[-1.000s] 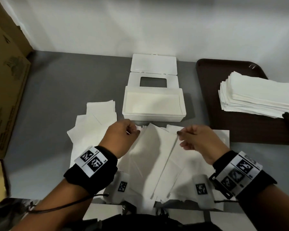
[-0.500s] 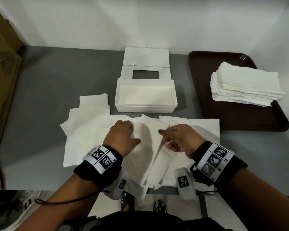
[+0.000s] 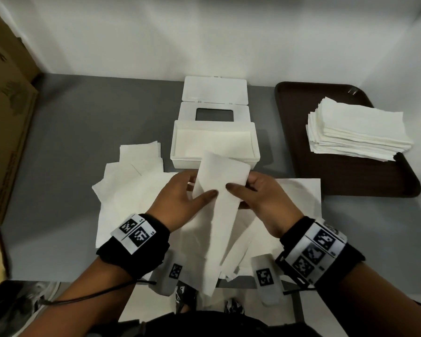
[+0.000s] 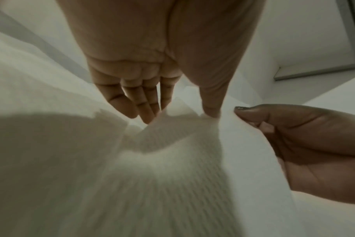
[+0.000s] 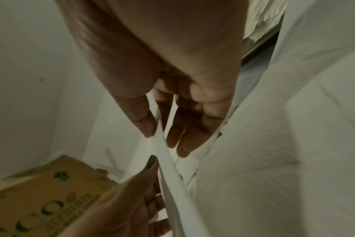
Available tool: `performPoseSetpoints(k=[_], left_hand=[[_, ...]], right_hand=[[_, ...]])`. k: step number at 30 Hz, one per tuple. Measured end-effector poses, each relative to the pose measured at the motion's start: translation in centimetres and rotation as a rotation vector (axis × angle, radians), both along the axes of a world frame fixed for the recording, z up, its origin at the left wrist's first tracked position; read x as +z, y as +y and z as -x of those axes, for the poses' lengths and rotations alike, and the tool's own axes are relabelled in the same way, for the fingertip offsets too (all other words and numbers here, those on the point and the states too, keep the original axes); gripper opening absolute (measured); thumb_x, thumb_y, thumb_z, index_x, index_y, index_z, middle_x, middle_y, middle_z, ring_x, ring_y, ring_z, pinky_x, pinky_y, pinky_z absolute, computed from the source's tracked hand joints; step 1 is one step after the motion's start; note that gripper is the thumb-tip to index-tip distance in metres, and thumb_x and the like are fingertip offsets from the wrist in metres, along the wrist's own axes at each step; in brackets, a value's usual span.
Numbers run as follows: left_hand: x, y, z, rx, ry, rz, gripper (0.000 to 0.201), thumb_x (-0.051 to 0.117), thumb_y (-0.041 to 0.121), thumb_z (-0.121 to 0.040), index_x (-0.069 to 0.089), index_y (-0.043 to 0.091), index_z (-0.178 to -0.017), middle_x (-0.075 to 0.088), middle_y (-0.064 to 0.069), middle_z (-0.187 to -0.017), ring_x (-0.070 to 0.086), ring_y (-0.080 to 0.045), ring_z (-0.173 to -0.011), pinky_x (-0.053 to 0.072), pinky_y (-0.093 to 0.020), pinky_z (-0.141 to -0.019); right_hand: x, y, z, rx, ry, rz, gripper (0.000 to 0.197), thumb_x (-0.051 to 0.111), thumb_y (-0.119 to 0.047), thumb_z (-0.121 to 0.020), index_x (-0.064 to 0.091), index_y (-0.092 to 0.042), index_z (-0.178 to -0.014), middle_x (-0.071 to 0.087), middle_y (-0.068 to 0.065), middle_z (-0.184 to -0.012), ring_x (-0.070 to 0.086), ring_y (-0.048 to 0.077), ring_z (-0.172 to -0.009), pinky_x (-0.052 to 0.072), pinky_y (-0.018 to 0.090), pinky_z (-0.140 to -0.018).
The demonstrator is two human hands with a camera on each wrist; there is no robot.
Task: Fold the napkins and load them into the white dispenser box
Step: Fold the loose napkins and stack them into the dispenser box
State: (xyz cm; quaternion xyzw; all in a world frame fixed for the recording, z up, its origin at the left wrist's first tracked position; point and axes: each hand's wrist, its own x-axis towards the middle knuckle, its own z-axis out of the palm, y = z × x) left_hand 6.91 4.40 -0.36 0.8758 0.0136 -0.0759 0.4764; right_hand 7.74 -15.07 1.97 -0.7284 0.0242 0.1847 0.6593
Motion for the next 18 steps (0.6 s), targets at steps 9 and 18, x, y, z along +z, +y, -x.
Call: performPoseSetpoints(k=[9, 18], left_hand=[[2.2, 0.7, -0.5, -0.114, 0.163, 0.387, 0.023, 0.074, 0.018, -0.081, 0.069, 0.025, -0.102, 0.075, 0.006, -0.096, 0.071, -0.011, -0.086, 0.056, -0.027, -0.078], [2.0, 2.7, -2.9, -0.075, 0.162, 0.389, 0.012, 0.057, 0.01, -0.093, 0.062, 0.014, -0.103, 0.069, -0.006, -0.089, 0.065, -0.017, -0.081, 0.056, -0.023, -0.066]], right_hand=[[3.7, -2.6, -1.3, -0.191, -0.099, -0.408, 0.032, 0.054, -0.007, -0.094, 0.059, -0.005, -0.126, 0.067, 0.011, -0.123, 0.065, 0.026, -0.112, 0.056, 0.041, -0.088], [3.3, -5.6, -2.8, -0.229, -0.002, -0.252, 0.012, 0.06, -0.005, -0.089, 0.061, -0.01, -0.1, 0.07, 0.008, -0.103, 0.064, 0.025, -0.091, 0.057, 0.028, -0.064]])
